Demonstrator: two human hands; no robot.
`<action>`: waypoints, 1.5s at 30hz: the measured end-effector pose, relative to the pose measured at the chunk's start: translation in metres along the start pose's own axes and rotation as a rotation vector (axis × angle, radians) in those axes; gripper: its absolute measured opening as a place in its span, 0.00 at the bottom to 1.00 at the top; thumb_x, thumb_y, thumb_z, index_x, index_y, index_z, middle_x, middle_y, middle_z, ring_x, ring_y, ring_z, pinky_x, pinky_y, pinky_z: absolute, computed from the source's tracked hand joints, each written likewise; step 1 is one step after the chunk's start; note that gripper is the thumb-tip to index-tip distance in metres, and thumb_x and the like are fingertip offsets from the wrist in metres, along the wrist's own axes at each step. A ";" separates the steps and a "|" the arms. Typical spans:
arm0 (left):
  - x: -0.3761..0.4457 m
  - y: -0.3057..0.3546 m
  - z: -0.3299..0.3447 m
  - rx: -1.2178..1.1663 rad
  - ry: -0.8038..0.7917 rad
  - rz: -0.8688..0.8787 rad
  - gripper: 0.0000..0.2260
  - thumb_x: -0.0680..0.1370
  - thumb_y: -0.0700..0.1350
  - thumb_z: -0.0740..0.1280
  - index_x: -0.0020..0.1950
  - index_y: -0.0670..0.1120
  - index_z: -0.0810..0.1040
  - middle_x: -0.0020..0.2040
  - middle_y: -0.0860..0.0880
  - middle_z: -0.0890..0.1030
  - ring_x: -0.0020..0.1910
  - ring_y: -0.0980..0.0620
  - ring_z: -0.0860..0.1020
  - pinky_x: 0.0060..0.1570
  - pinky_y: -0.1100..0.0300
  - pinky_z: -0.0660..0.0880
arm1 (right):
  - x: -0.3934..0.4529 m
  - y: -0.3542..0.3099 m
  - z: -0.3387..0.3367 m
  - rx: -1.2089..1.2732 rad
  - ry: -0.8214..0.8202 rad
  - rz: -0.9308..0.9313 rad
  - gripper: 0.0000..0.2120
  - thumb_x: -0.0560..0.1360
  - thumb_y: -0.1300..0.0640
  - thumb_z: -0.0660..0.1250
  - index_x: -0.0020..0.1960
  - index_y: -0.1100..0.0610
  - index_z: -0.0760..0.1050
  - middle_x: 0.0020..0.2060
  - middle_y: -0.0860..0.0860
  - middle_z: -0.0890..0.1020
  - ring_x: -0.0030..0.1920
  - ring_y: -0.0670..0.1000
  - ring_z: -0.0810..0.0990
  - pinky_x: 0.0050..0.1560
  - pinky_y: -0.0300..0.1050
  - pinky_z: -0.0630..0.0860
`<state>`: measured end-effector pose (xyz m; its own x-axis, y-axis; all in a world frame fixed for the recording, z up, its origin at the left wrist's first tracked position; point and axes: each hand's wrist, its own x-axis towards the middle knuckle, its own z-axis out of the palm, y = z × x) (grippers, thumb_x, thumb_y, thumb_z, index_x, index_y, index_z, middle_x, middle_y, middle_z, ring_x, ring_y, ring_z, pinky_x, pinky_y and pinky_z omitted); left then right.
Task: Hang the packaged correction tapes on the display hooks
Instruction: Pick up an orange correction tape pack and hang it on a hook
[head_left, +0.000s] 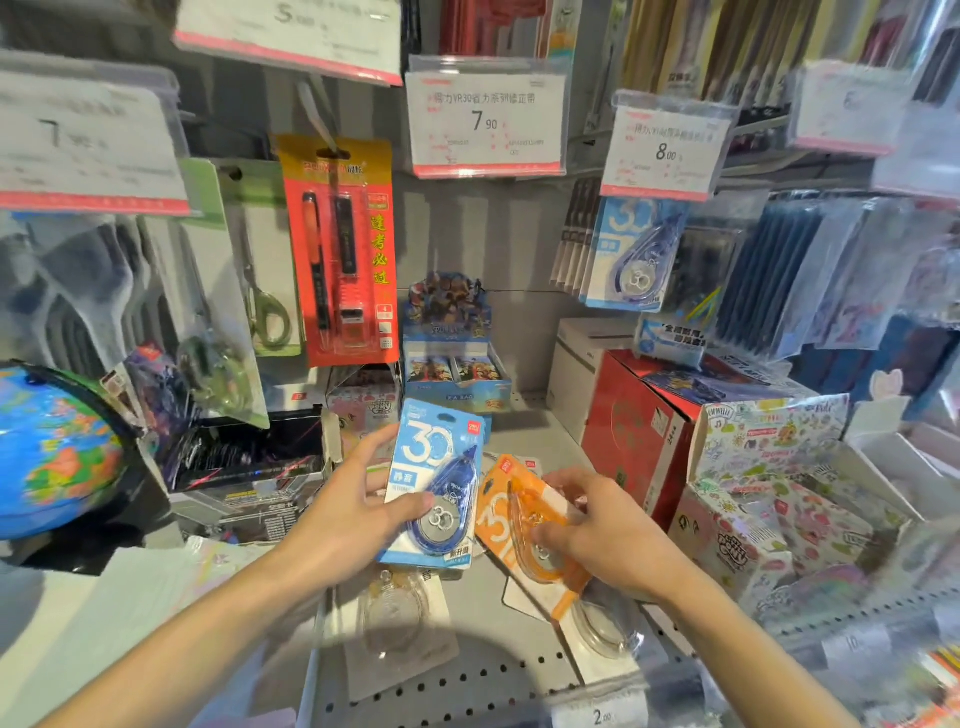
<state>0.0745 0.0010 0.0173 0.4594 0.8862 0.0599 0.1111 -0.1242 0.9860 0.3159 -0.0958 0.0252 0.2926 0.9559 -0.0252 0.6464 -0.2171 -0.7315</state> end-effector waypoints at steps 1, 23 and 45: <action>-0.002 0.001 -0.003 -0.006 0.007 0.019 0.34 0.77 0.34 0.73 0.76 0.56 0.64 0.51 0.55 0.89 0.50 0.53 0.88 0.47 0.59 0.82 | -0.001 -0.002 0.000 0.037 0.003 0.016 0.19 0.75 0.59 0.77 0.62 0.51 0.75 0.47 0.49 0.85 0.41 0.52 0.88 0.45 0.53 0.86; 0.005 0.095 0.096 0.020 0.048 0.416 0.29 0.75 0.45 0.76 0.70 0.65 0.70 0.58 0.54 0.87 0.56 0.51 0.86 0.58 0.48 0.80 | -0.022 0.034 -0.159 0.554 0.246 -0.322 0.19 0.77 0.65 0.74 0.64 0.54 0.73 0.50 0.50 0.90 0.47 0.52 0.90 0.38 0.46 0.84; 0.012 0.199 0.174 0.331 0.234 0.716 0.29 0.71 0.55 0.73 0.70 0.71 0.70 0.66 0.62 0.82 0.65 0.58 0.81 0.59 0.58 0.79 | -0.001 0.097 -0.271 0.427 0.176 -0.593 0.21 0.77 0.59 0.74 0.64 0.43 0.73 0.53 0.40 0.87 0.54 0.45 0.87 0.48 0.43 0.85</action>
<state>0.2553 -0.0908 0.1870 0.3259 0.6079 0.7240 0.1314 -0.7875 0.6021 0.5694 -0.1718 0.1393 0.1120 0.8351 0.5386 0.4119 0.4543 -0.7900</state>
